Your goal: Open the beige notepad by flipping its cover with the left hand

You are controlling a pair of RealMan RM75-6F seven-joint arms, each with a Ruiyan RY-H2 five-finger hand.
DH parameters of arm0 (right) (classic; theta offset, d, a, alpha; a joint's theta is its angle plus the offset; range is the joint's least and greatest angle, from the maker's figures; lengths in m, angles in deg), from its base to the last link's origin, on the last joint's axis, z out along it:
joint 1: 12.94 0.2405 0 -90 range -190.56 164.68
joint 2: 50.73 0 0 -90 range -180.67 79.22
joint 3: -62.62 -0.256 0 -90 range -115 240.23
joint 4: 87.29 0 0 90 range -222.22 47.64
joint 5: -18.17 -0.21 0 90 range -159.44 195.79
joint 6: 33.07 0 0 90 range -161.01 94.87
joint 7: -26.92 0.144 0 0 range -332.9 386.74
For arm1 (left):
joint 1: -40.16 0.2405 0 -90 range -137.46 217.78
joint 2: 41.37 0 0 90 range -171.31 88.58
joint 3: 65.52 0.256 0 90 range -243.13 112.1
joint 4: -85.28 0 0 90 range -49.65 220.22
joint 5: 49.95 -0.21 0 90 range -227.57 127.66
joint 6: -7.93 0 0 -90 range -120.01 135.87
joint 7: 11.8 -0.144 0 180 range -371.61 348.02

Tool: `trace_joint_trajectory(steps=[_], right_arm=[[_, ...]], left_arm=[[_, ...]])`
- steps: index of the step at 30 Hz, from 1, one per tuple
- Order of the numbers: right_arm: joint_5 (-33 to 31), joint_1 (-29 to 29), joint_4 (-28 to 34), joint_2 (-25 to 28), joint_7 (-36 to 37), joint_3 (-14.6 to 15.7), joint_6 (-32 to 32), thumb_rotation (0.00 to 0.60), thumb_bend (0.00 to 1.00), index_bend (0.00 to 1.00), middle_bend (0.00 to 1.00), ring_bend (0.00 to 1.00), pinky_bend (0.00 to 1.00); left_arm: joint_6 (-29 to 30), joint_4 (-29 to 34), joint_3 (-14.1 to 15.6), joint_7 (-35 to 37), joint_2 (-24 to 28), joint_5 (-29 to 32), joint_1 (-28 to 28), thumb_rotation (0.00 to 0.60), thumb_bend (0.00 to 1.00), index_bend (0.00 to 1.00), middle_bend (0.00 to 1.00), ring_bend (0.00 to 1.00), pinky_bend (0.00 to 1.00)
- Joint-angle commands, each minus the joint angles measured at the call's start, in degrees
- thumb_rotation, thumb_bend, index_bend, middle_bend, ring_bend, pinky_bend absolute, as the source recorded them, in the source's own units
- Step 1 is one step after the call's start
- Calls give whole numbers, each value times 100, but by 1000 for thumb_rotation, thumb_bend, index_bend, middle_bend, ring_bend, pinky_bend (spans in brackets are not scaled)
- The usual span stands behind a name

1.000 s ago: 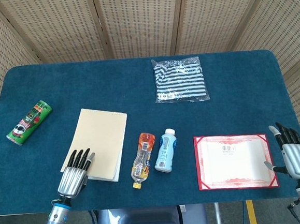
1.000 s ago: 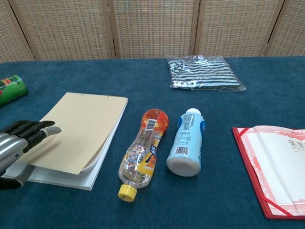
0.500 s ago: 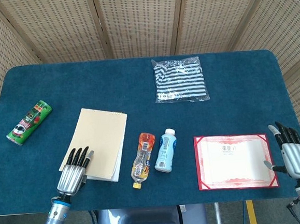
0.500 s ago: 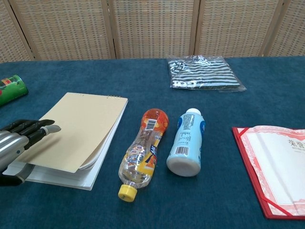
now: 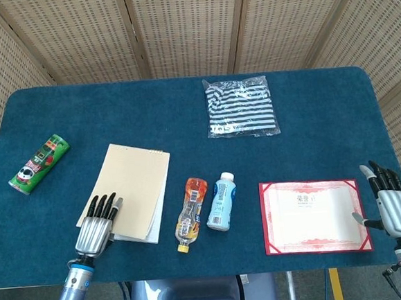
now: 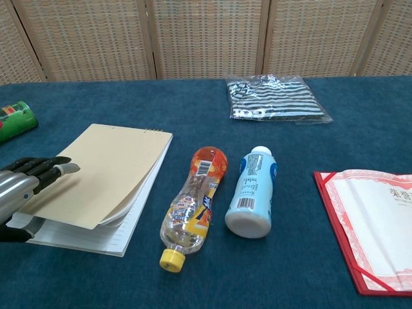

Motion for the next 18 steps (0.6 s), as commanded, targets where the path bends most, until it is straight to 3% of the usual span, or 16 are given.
trace_joint_trajectory(steps=[1,18], right_arm=[[4,-1,-6,-7,5,-5,10,600,208,27,0,0,0],[62,-22,-59,-49,82,-32,103,600,208,27,0,0,0]], left_arm=[[-21,-17,-23,2,-9,40,-24,600,679,22,0,0,0],[-108,-85,-389,-38,-72,394,-329,600,688,87,0,0,0]])
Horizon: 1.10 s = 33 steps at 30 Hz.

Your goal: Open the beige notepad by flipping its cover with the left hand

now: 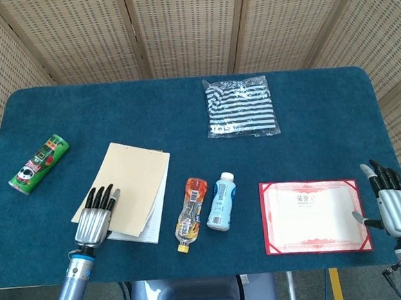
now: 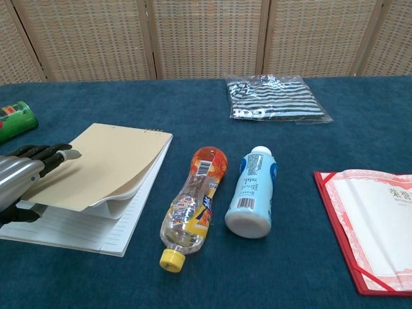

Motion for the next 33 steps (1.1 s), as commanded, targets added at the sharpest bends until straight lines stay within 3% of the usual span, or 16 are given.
trace_joint_trajectory(steps=[1,7,15,19,33], right_arm=[[4,-5,-13,-12,11,-8,19,600,208,26,0,0,0],[27,-13,-21,-26,29,-18,57,600,208,27,0,0,0],[62,-27,-9,-18,57,-19,98,600,207,26,0,0,0],[71,-34,-5,-13,72,-23,116,600,207,27,0,0,0],[125,-68,17,26,171,-33,197,600,208,27,0,0,0]], left_arm=[[16,22,-95,-6,25,35,-79,600,690,104,0,0,0],[53,99,-287,-36,98,122,-227,600,700,283,0,0,0],[182,82,-299,0,100,125,-256,600,717,643,0,0,0],[281,95,-309,40,128,81,-270,600,725,741,0,0,0],[536,660,-125,-25,536,-101,-193,600,729,779,0,0,0]])
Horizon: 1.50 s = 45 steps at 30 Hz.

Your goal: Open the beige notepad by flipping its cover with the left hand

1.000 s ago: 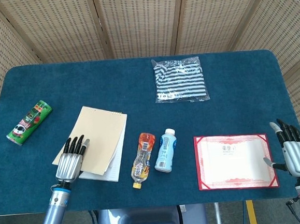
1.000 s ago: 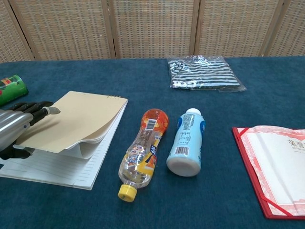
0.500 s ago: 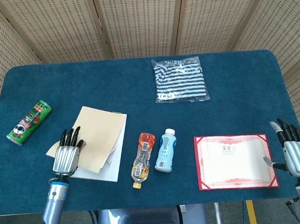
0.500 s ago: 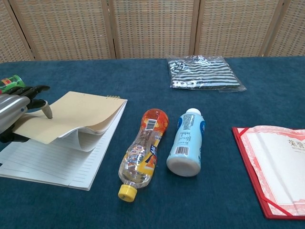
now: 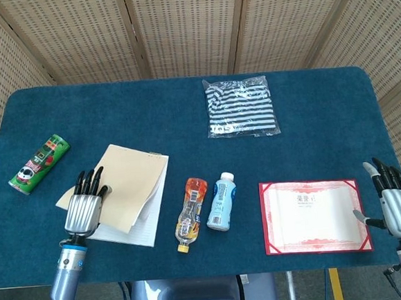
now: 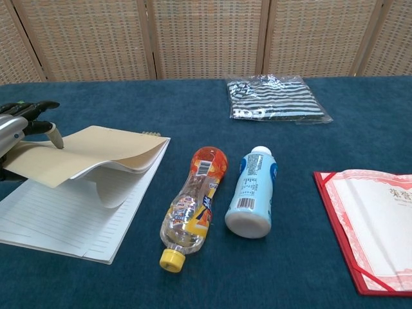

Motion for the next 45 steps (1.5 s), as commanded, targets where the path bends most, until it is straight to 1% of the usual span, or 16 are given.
trace_joint_trajectory(steps=[1,6,9,20,31,45], right_arm=[[5,-5,2,5,10,-1,9,600,208,27,0,0,0],[0,-10,0,17,35,-11,17,600,208,27,0,0,0],[-1,-16,1,24,51,-14,24,600,207,27,0,0,0],[16,-26,20,32,41,-9,36,600,208,27,0,0,0],[54,-37,61,44,2,6,62,600,208,27,0,0,0],[51,-32,89,46,-47,20,33,600,207,27,0,0,0]], left_arm=[[58,147,89,-32,92,-67,44,600,729,779,0,0,0],[148,395,276,-176,260,-164,140,600,732,782,0,0,0],[208,525,439,-278,354,-223,234,600,734,786,0,0,0],[470,872,843,-367,640,-547,506,600,736,789,0,0,0],[629,1048,1197,-356,862,-857,755,600,736,792,0,0,0],[884,1065,1444,-116,1251,-1162,1075,600,737,792,0,0,0]])
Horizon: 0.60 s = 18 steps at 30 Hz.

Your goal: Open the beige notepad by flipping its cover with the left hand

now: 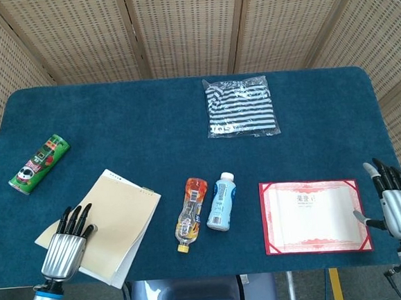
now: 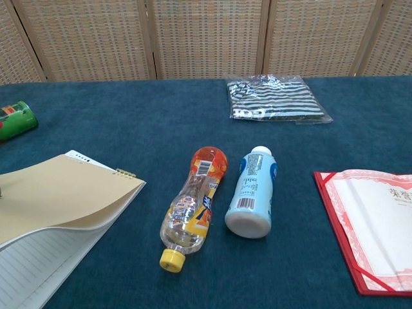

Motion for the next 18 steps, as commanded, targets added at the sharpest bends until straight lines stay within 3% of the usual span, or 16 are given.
trace_joint_trajectory(steps=[1,18], right_arm=[[0,1,6,-1,-10,2,-3,600,207,27,0,0,0],[-30,17,18,-10,-69,11,-57,600,208,27,0,0,0]], left_arm=[[31,-2,50,60,64,-50,58,600,737,792,0,0,0],[358,-54,512,258,320,-621,554,600,738,792,0,0,0]])
